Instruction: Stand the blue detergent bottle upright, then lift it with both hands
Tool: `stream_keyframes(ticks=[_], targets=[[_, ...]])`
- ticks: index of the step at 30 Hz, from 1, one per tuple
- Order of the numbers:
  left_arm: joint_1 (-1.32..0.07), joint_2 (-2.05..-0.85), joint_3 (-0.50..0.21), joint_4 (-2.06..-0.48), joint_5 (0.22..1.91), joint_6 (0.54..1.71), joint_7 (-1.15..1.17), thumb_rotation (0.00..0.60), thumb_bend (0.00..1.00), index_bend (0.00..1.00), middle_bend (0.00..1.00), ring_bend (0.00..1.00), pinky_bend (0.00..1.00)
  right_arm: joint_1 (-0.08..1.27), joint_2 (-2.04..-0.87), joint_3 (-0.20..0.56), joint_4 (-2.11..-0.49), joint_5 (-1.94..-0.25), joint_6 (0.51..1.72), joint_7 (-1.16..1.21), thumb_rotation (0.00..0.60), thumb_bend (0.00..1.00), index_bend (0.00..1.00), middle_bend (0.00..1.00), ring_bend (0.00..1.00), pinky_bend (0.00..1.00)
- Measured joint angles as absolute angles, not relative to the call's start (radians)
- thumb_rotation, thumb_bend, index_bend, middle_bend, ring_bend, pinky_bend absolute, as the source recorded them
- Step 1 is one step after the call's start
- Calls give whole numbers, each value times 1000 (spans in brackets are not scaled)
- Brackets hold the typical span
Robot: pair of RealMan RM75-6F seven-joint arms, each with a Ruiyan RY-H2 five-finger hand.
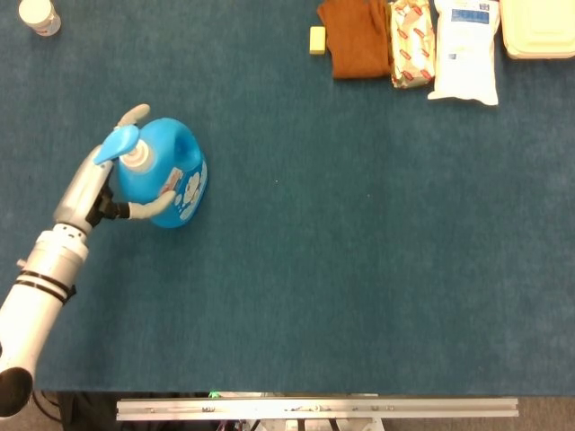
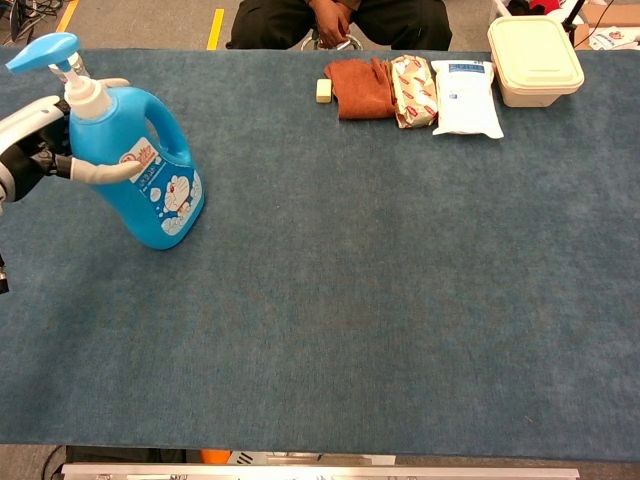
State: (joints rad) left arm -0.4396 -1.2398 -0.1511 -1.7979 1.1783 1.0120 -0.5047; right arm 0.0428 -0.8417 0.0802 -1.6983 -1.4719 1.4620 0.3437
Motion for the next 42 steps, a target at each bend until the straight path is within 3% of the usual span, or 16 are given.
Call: stream_keyframes(ticks=[6,12,16,25,35,42], targets=[[-423,-1244,-157,-1787,1182,1037,-497,600,246,0,3,8,268,43,-839,79,-1702,-1478,1464,343,600,183,248,277,114,146],[-421,-1251,-162,-1780,1216,1042,-504,600,246,7,81,95,404,40,-835,78,-1706,-1481,1470,341,600,184,248,277,114,146],[-427,-1244,-160,-1783,1262,1030,-522,600,246,105,109,108,409,36,-833,77,-1709,-1480,1476,340,600,183,248,277,114,146],[-470,-1238,-161,-1757,1391,1004,-592,600,246,181,120,109,414,26,-831,76,-1712,-1477,1487,341,600,183,248,277,114,146],[-533,-1278,-180,-1667,1448,984,-733,600,246,340,179,155,488,20,-828,77,-1716,-1470,1493,340,600,184,248,277,114,146],[-562,-1305,-186,-1608,1468,984,-860,600,246,352,188,160,509,20,-827,79,-1717,-1464,1491,339,600,184,248,277,114,146]])
